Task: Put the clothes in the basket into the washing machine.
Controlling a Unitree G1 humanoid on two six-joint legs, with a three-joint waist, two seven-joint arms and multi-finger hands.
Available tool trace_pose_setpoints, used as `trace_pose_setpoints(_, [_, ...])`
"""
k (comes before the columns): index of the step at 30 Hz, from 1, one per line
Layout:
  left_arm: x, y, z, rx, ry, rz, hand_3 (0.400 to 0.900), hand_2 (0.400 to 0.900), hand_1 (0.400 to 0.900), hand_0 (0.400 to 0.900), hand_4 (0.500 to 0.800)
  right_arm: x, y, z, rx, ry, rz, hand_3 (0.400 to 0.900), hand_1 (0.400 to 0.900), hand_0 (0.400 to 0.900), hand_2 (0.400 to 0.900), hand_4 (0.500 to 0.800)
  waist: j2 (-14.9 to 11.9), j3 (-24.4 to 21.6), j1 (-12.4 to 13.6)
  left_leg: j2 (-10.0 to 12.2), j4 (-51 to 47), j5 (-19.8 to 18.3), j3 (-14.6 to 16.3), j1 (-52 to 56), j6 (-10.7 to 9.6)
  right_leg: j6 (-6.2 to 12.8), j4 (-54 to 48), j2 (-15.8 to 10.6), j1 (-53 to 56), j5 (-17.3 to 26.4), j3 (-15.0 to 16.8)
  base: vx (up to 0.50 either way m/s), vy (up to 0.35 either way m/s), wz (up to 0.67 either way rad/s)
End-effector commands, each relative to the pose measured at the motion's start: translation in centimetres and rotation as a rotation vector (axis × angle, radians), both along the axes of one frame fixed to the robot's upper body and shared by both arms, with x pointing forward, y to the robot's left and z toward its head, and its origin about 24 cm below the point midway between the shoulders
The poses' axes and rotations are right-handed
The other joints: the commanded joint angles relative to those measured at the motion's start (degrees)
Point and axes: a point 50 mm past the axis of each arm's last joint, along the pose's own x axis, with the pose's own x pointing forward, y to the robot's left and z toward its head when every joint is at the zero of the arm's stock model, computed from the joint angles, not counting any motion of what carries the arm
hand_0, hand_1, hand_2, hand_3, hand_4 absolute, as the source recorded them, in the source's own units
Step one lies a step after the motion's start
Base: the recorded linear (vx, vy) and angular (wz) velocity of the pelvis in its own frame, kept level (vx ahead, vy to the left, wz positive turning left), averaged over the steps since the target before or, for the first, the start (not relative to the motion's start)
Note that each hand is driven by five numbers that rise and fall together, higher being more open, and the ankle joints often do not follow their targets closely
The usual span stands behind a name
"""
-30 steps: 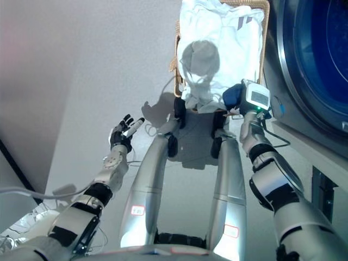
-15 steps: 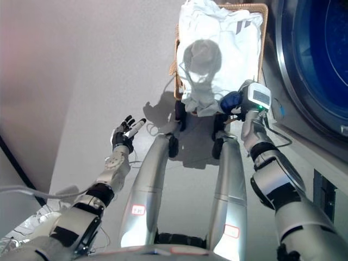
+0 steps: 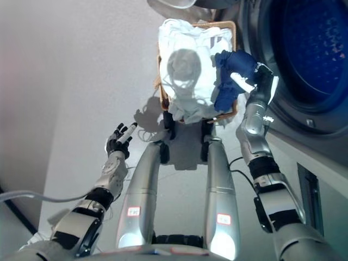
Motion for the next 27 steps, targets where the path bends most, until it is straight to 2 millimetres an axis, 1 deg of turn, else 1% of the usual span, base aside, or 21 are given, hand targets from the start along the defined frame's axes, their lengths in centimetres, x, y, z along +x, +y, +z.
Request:
trace_pose_setpoints(1, [-2.9, 1.8, -3.0, -0.005, 0.121, 0.076, 0.900, 0.900, 0.900, 0.900, 0.800, -1.3, -3.0, 2.3, 0.316, -0.274, -0.105, 0.400, 0.400, 0.400, 0.400, 0.500, -0.5, -3.8, -0.3, -0.9, 1.2, -8.0, -0.1, 2.1, -2.2, 4.24, -3.7, 1.2, 0.2, 0.6, 2.6, 0.00, 0.000, 0.00])
trace_pose_setpoints(3, [-2.9, 1.7, -3.2, -0.015, 0.127, 0.078, 0.900, 0.900, 0.900, 0.900, 0.800, -1.0, -4.0, 2.4, 0.433, -0.298, -0.165, 0.400, 0.400, 0.400, 0.400, 0.500, -0.2, -4.4, -0.1, -1.0, 1.1, -7.8, -0.1, 2.0, -2.3, 4.11, -3.8, 1.2, 0.1, 0.7, 2.8, 0.00, 0.000, 0.00])
trace_pose_setpoints(4, [-2.8, 1.7, -3.1, -0.016, 0.126, 0.076, 0.900, 0.900, 0.900, 0.900, 0.800, -0.6, -4.6, 2.9, 0.522, -0.332, -0.191, 0.400, 0.400, 0.400, 0.400, 0.500, 0.1, -4.2, 0.2, -1.1, 1.0, -7.8, -0.1, 2.5, -2.3, 4.05, -3.9, 1.3, 0.5, 0.6, 2.8, 0.00, 0.000, 0.00])
trace_pose_setpoints(5, [-2.9, 1.6, -3.3, -0.013, 0.133, 0.068, 0.900, 0.900, 0.900, 0.900, 0.800, -0.1, -5.1, 3.7, 0.619, -0.363, -0.214, 0.400, 0.400, 0.400, 0.400, 0.500, 0.4, -4.6, 0.6, -1.1, 0.7, -8.1, -0.2, 3.0, -2.4, 4.11, -4.2, 1.3, 1.0, 0.4, 2.8, 0.00, 0.000, 0.00])
trace_pose_setpoints(6, [-2.9, 1.7, -3.2, -0.013, 0.134, 0.067, 0.900, 0.900, 0.900, 0.900, 0.800, 0.3, -5.6, 4.4, 0.651, -0.371, -0.230, 0.400, 0.400, 0.400, 0.400, 0.500, 0.6, -4.8, 0.9, -1.1, 0.7, -7.8, -0.2, 2.8, -2.4, 4.08, -4.2, 1.2, 0.8, 0.6, 2.9, 0.00, 0.000, 0.00])
trace_pose_setpoints(7, [-2.9, 1.6, -3.3, -0.008, 0.139, 0.054, 0.900, 0.900, 0.900, 0.900, 0.800, 0.8, -5.8, 5.6, 0.724, -0.404, -0.229, 0.400, 0.400, 0.400, 0.400, 0.500, 1.1, -5.1, 1.2, -1.1, 0.4, -7.7, -0.1, 2.9, -2.5, 4.12, -4.3, 1.2, 0.8, 0.7, 2.9, 0.00, 0.000, 0.00])
trace_pose_setpoints(8, [-2.9, 1.7, -3.3, -0.007, 0.140, 0.049, 0.900, 0.900, 0.900, 0.900, 0.800, 1.2, -6.3, 6.4, 0.754, -0.417, -0.227, 0.400, 0.400, 0.400, 0.400, 0.500, 1.3, -5.3, 1.7, -1.2, 0.2, -7.6, 0.0, 3.0, -2.5, 4.17, -4.5, 1.1, 1.0, 0.8, 3.0, 0.00, 0.000, 0.00])
trace_pose_setpoints(9, [-3.0, 1.9, -3.4, -0.004, 0.144, 0.042, 0.900, 0.900, 0.900, 0.900, 0.800, 1.4, -7.1, 7.9, 0.792, -0.451, -0.230, 0.400, 0.400, 0.400, 0.400, 0.500, 1.7, -5.6, 2.2, -1.2, -0.1, -7.5, 0.0, 3.2, -2.6, 4.27, -4.6, 1.1, 1.0, 0.9, 3.1, 0.00, 0.000, 0.00])
trace_pose_setpoints(11, [-3.0, 1.8, -3.4, -0.004, 0.139, 0.024, 0.900, 0.900, 0.900, 0.900, 0.800, 1.3, -8.9, 9.8, 0.859, -0.496, -0.278, 0.400, 0.400, 0.400, 0.400, 0.500, 2.5, -5.8, 3.0, -1.2, -0.5, -7.3, 0.2, 3.5, -2.7, 4.38, -4.8, 1.0, 1.0, 0.9, 3.3, 0.00, 0.000, 0.00])
trace_pose_setpoints(13, [-2.8, 1.6, -3.3, 0.001, 0.128, 0.001, 0.900, 0.900, 0.900, 0.900, 0.800, 0.8, -10.6, 11.4, 0.839, -0.515, -0.308, 0.400, 0.400, 0.400, 0.400, 0.500, 3.0, -6.0, 3.9, -1.3, -1.0, -7.1, 0.3, 3.7, -2.7, 4.48, -4.9, 0.8, 1.0, 0.9, 3.3, 0.00, 0.000, 0.00])
trace_pose_setpoints(14, [-2.8, 1.3, -3.3, 0.000, 0.126, -0.008, 0.900, 0.900, 0.900, 0.900, 0.800, 0.6, -11.1, 12.0, 0.836, -0.530, -0.319, 0.563, 0.563, 0.563, 0.563, 0.598, 3.2, -6.2, 4.0, -1.3, -1.1, -7.0, 0.4, 3.8, -2.7, 4.52, -4.8, 0.7, 1.1, 1.0, 3.3, 0.00, 0.000, 0.00])
trace_pose_setpoints(15, [-2.8, 1.2, -3.3, -0.001, 0.125, -0.017, 0.900, 0.900, 0.900, 0.900, 0.800, 0.4, -11.5, 12.5, 0.829, -0.534, -0.323, 0.676, 0.676, 0.676, 0.676, 0.666, 3.4, -6.3, 4.3, -1.4, -1.2, -6.8, 0.4, 3.9, -2.7, 4.57, -4.8, 0.7, 1.2, 0.9, 3.2, 0.00, 0.000, 0.00])
trace_pose_setpoints(16, [-3.1, 1.1, -3.6, -0.004, 0.133, -0.019, 0.900, 0.900, 0.900, 0.900, 0.800, 0.4, -11.8, 12.7, 0.809, -0.527, -0.325, 0.900, 0.900, 0.900, 0.900, 0.800, 3.6, -6.5, 4.5, -1.4, -1.4, -6.7, 0.5, 4.0, -2.7, 4.59, -4.8, 0.6, 1.2, 0.9, 3.2, 0.00, 0.000, 0.00])
trace_pose_setpoints(18, [-3.3, 1.0, -3.9, -0.005, 0.147, -0.022, 0.900, 0.900, 0.900, 0.900, 0.800, 0.2, -12.2, 13.0, 0.783, -0.521, -0.337, 0.900, 0.900, 0.900, 0.900, 0.800, 3.7, -6.8, 4.7, -1.4, -1.5, -6.7, 0.6, 4.1, -2.7, 4.61, -4.8, 0.6, 1.3, 0.9, 3.3, 0.00, 0.000, 0.00])
trace_pose_setpoints(20, [-3.3, 0.8, -4.0, -0.006, 0.154, -0.022, 0.900, 0.900, 0.900, 0.900, 0.800, 0.1, -12.3, 12.9, 0.783, -0.516, -0.349, 0.900, 0.900, 0.900, 0.900, 0.800, 3.8, -7.1, 4.7, -1.4, -1.6, -6.8, 0.6, 4.2, -2.6, 4.56, -4.7, 0.7, 1.4, 0.8, 3.3, 0.01, -0.006, -0.02])
trace_pose_setpoints(25, [-3.5, 0.5, -4.2, -0.014, 0.164, -0.014, 0.900, 0.900, 0.900, 0.900, 0.800, 0.3, -11.9, 12.6, 0.787, -0.519, -0.344, 0.900, 0.900, 0.900, 0.900, 0.800, 3.9, -7.6, 4.5, -1.4, -1.7, -6.7, 0.7, 4.1, -2.7, 4.57, -4.8, 0.6, 1.4, 0.8, 3.3, 0.00, -0.003, 0.01])
trace_pose_setpoints(27, [-3.5, 0.4, -4.2, -0.019, 0.166, -0.013, 0.900, 0.900, 0.900, 0.900, 0.800, 0.5, -11.5, 12.2, 0.791, -0.508, -0.341, 0.900, 0.900, 0.900, 0.900, 0.800, 4.0, -7.5, 4.3, -1.4, -1.8, -6.7, 0.7, 4.3, -2.7, 4.55, -4.9, 0.6, 1.6, 0.9, 3.2, 0.00, 0.000, 0.00])
